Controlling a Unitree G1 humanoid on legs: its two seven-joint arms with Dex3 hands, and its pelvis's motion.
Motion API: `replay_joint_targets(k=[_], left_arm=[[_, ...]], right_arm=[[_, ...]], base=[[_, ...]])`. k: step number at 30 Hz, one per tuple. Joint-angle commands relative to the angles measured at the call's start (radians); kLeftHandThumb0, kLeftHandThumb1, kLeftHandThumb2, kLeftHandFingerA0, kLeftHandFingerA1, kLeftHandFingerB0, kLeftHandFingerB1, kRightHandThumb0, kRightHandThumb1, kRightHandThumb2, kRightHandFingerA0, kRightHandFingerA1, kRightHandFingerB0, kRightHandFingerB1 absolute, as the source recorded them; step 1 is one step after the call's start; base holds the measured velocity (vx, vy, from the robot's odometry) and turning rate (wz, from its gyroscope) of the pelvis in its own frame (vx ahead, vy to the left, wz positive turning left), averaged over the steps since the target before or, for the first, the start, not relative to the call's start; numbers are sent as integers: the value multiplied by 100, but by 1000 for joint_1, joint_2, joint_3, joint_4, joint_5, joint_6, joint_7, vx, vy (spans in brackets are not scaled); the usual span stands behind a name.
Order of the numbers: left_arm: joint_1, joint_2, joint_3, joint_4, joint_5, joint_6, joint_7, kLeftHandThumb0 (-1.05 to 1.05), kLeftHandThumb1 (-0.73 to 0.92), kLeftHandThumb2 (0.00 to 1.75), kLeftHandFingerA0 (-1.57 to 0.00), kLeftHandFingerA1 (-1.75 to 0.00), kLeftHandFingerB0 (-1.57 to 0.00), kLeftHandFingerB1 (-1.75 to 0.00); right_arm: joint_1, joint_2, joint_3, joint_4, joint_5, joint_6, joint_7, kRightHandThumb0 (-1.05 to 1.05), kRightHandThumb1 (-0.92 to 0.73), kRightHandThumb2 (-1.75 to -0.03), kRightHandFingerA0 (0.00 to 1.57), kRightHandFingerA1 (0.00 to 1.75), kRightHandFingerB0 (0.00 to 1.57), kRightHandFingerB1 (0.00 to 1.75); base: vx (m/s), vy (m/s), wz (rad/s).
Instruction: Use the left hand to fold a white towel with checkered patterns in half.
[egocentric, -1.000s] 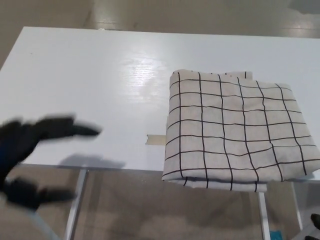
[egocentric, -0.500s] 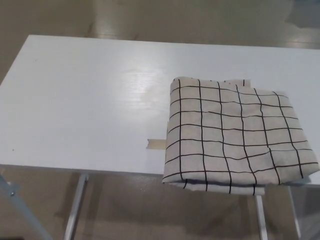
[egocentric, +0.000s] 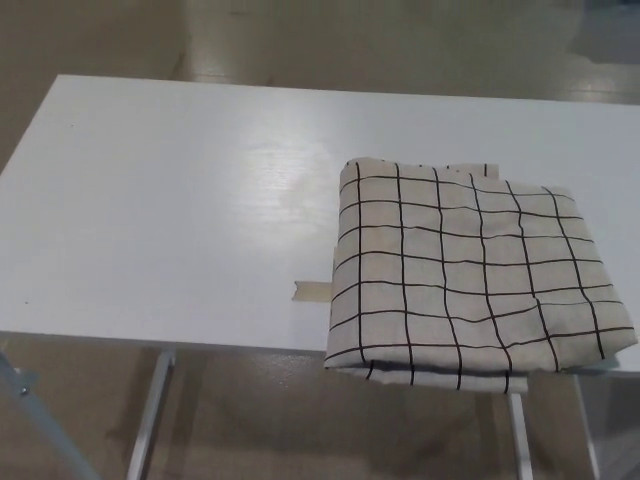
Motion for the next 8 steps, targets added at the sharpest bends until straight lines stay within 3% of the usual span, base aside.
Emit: replay_joint_targets(k=[1,2,3,4,8], left_arm=[[-83,-130,25,208,89,-168,493,-59,39,71,-31,-46,-29,-41],[-94,-128,24,222,93,-177,507,-55,47,55,-37,-38,-35,-32],[-101,-126,24,231,94,-180,514,-55,47,55,-37,-38,-35,-32],[-109,-132,24,245,98,-197,539,-55,47,55,-38,-38,-36,-32],[-107,-137,19,229,104,-176,555,-55,46,55,-38,-38,-36,-33]], right_arm=[[-8,50,43,183,-37,-154,-10,-20,-44,-90,39,64,26,57],[-9,47,49,178,-56,-157,-26,-21,-44,-89,39,64,26,57],[-10,46,51,176,-65,-160,-34,-21,-44,-89,39,64,26,57],[-19,37,56,195,-90,-186,-51,-24,-64,-58,46,56,36,49],[-24,4,69,206,-134,-185,-62,-25,-64,-58,47,55,38,48]], base=[[0,0,0],[0,0,0],[0,0,0],[0,0,0],[0,0,0]])
